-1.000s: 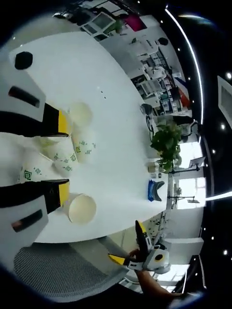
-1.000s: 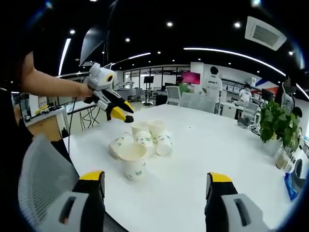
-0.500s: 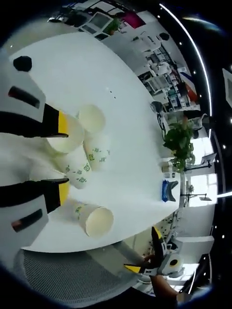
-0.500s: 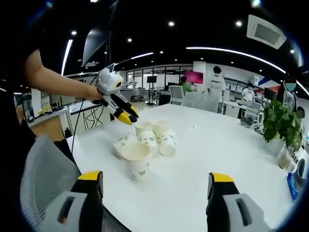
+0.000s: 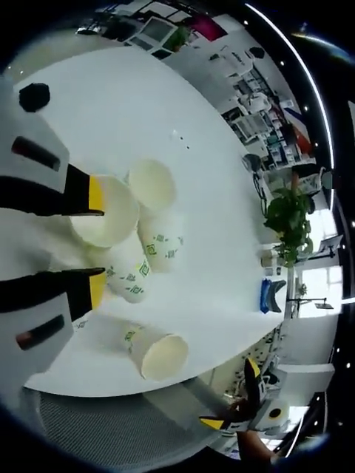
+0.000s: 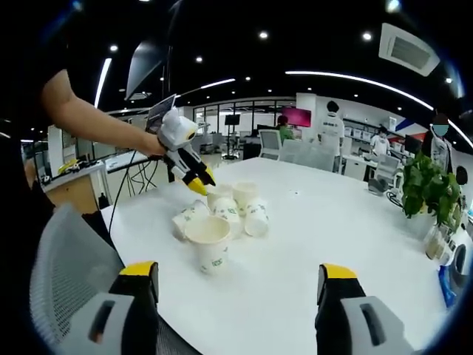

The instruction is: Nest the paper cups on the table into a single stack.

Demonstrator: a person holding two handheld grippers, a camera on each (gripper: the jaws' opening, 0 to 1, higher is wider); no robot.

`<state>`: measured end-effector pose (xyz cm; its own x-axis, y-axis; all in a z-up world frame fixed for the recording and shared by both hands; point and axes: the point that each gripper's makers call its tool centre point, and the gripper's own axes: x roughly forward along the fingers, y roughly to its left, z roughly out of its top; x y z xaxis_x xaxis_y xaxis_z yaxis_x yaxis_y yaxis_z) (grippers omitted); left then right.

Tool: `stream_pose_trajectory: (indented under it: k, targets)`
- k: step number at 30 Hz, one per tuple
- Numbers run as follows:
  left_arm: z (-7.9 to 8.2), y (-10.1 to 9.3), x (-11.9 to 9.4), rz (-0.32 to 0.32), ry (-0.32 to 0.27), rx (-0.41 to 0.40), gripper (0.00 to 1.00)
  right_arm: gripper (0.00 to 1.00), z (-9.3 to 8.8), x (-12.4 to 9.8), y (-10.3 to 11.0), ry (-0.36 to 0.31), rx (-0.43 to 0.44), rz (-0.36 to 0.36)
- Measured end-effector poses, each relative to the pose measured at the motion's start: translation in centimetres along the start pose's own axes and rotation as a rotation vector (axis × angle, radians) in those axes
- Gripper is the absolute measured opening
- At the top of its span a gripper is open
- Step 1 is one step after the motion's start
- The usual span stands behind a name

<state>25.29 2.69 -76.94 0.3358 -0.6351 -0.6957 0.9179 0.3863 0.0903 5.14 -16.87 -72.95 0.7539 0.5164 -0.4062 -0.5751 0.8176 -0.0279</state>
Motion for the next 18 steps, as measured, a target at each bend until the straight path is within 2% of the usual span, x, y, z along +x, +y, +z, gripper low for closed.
stream_pose_trajectory:
  k: [9,18]
  targets:
    - [-0.8,-0.2,0.9,0.002,0.049,0.005,0.16,0.90,-0.1,0.0,-0.2,0.003,0.002,-0.007]
    - [-0.6,-0.5,1.6,-0.016,0.055,0.003,0.10,0.89,-0.3,0.1,-0.2,0.013,0.001,-0.009]
